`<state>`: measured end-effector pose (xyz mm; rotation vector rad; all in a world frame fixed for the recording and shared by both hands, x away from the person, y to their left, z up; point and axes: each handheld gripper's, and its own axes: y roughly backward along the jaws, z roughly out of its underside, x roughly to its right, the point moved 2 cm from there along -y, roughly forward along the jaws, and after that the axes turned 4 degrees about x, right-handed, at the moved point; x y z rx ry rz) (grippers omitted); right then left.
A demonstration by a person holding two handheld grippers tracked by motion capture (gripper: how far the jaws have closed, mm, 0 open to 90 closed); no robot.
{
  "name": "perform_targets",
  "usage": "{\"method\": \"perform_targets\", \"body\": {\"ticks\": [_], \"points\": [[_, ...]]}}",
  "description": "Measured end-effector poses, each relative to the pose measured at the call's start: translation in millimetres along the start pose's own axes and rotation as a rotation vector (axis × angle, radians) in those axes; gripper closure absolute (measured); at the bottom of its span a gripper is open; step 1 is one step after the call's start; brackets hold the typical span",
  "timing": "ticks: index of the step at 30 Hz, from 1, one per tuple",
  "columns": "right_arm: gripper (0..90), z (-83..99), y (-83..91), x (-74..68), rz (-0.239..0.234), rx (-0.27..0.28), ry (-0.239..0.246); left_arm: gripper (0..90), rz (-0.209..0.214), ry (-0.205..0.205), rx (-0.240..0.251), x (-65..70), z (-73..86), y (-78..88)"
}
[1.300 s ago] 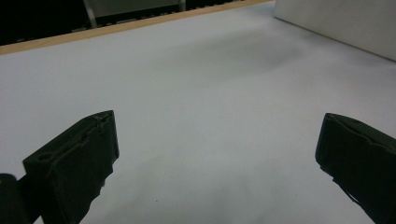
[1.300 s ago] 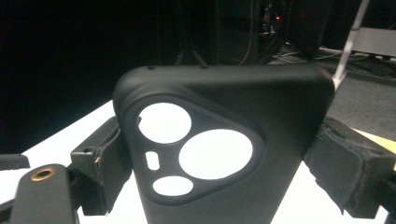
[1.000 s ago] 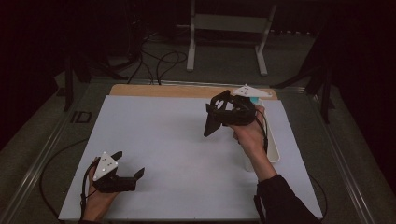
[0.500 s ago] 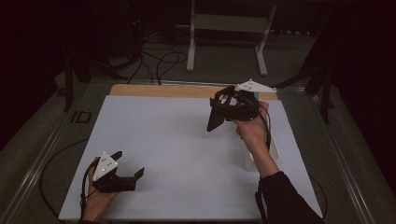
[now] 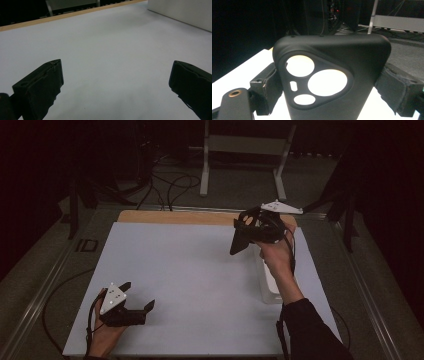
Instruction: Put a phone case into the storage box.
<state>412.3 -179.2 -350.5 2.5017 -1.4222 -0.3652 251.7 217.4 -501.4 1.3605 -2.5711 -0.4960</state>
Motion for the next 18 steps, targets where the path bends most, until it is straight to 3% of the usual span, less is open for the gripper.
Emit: {"method": "perform_targets", "body": {"ticks": [18], "points": [[13.8, -7.0, 1.3, 28.0, 0.090, 0.005, -0.024, 0.2, 0.000, -0.002, 0.001, 0.1, -0.3, -0.3]]}}
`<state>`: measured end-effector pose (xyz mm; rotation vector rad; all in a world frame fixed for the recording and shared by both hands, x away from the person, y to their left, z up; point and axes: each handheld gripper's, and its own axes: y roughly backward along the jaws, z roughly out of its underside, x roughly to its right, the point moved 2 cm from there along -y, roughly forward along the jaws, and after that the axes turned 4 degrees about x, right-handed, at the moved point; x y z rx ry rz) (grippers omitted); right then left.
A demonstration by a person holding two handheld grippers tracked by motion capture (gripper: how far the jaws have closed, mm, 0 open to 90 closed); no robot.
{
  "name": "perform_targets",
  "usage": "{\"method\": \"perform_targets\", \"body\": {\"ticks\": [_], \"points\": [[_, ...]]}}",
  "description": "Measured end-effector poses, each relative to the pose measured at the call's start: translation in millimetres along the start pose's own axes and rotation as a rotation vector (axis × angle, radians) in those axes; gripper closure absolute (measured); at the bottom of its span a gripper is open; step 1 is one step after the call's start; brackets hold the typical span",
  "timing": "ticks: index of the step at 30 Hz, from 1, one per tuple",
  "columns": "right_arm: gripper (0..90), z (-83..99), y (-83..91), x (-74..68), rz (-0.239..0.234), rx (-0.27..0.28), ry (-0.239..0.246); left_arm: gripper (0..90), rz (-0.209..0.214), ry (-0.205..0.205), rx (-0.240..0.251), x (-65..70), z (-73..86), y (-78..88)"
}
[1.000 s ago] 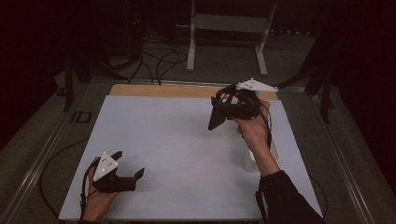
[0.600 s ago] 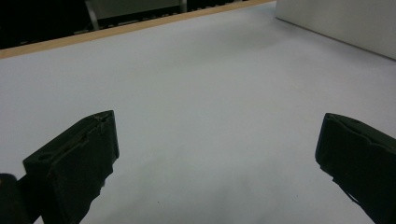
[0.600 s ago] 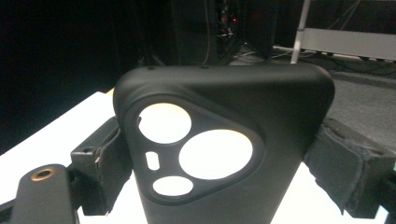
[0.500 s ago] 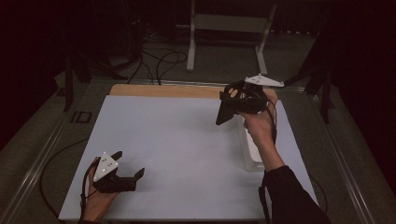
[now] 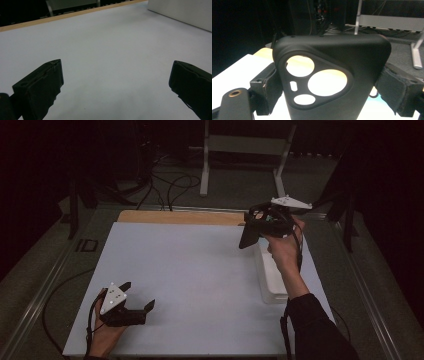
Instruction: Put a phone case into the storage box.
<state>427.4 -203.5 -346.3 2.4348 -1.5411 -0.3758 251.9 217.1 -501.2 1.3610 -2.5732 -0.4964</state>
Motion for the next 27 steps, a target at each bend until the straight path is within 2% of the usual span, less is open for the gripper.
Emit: {"method": "perform_targets", "body": {"ticks": [7, 9, 11, 19, 20, 27], "points": [[13.8, -4.9, 1.0, 12.7, 0.056, 0.000, 0.006, 0.2, -0.003, 0.002, 0.001, -0.2, 0.0, 0.3], [13.8, -5.1, 1.0, 14.1, 0.060, 0.002, 0.006, 0.2, -0.004, 0.002, 0.002, -0.3, 0.0, 0.3], [13.8, -5.2, 1.2, 20.9, 0.085, 0.005, -0.006, 0.2, -0.005, 0.004, 0.004, -0.4, -0.1, 0.4], [13.8, -4.6, 1.2, 32.6, 0.124, -0.002, -0.020, 0.2, -0.001, 0.000, -0.002, 0.1, 0.1, -0.5], [13.8, -4.1, 1.5, 36.7, 0.144, 0.000, -0.023, 0.2, -0.001, 0.001, -0.002, 0.1, 0.1, -0.4], [13.8, -1.0, 0.0, 44.7, 0.167, -0.014, -0.025, 0.2, -0.003, 0.001, 0.000, -0.3, -0.1, 0.2]]}}
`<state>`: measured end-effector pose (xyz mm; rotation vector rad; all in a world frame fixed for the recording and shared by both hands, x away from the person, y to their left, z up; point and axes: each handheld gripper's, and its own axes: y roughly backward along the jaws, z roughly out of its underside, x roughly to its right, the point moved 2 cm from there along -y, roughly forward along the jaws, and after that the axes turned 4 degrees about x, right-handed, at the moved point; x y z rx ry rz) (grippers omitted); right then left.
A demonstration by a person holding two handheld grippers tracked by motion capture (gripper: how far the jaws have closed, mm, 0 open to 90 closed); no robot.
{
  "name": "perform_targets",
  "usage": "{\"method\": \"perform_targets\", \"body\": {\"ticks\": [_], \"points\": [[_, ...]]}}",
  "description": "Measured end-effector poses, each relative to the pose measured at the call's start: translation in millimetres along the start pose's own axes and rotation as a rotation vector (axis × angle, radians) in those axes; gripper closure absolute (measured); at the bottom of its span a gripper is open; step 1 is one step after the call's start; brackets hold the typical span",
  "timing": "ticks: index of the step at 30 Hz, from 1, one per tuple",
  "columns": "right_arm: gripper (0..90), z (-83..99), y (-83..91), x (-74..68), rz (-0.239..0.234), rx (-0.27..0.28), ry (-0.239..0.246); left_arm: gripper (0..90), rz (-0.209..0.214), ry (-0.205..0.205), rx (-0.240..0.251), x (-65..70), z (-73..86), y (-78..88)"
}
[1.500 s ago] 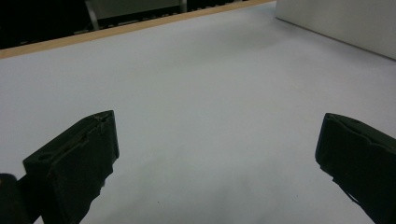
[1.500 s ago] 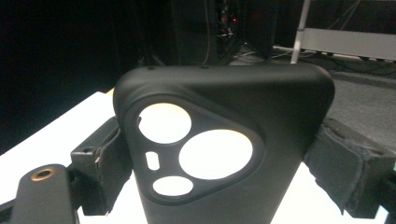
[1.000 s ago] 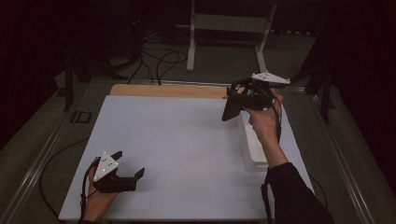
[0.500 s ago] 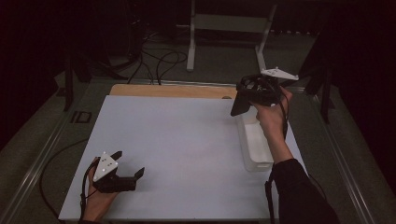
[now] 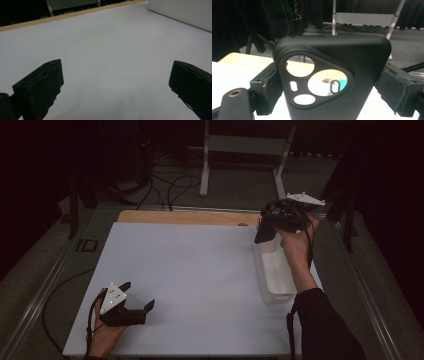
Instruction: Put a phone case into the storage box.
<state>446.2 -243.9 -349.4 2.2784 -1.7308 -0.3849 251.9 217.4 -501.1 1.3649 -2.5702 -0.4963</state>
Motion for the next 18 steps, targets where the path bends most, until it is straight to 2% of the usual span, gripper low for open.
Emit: {"method": "perform_targets", "body": {"ticks": [18], "points": [[13.6, 12.3, -10.1, 15.5, 0.091, -0.030, 0.009, 0.2, 0.000, -0.001, 0.002, 0.3, -0.1, 0.7]]}}
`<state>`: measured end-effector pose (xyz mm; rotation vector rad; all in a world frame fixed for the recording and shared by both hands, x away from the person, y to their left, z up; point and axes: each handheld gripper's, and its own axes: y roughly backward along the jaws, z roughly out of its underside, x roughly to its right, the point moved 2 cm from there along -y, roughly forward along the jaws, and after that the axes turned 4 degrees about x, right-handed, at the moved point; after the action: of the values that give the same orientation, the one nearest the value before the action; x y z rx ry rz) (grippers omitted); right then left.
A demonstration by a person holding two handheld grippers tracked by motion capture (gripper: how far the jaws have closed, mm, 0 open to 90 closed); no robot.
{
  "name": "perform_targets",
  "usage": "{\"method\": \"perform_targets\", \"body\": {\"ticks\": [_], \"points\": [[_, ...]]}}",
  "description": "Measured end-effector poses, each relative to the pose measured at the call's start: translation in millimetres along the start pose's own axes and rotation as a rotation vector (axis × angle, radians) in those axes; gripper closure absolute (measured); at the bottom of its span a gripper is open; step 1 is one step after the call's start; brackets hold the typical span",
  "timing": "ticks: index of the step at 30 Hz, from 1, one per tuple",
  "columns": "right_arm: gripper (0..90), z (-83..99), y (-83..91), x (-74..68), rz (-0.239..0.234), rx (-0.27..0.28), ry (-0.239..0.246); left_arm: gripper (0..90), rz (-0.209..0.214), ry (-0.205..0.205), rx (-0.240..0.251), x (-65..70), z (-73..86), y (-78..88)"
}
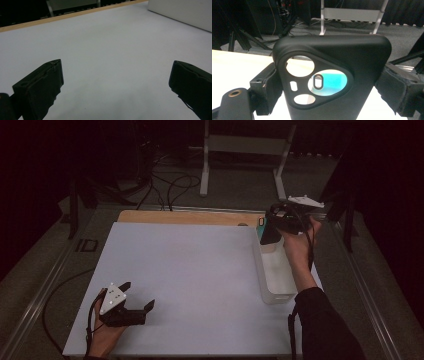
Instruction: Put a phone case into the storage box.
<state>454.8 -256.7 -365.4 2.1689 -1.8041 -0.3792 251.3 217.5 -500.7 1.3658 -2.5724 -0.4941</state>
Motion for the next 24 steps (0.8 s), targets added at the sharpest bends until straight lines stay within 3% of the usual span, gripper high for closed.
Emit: {"method": "perform_targets", "body": {"ticks": [8, 24], "points": [[13.6, 5.2, -3.4, 3.1, 0.008, -0.014, -0.009, 0.2, 0.001, -0.002, -0.001, 0.2, 0.0, 0.1], [13.3, 32.2, -26.9, 8.6, 0.037, -0.094, -0.013, 0.3, 0.001, 0.001, 0.003, 0.4, -0.1, 0.5]]}}
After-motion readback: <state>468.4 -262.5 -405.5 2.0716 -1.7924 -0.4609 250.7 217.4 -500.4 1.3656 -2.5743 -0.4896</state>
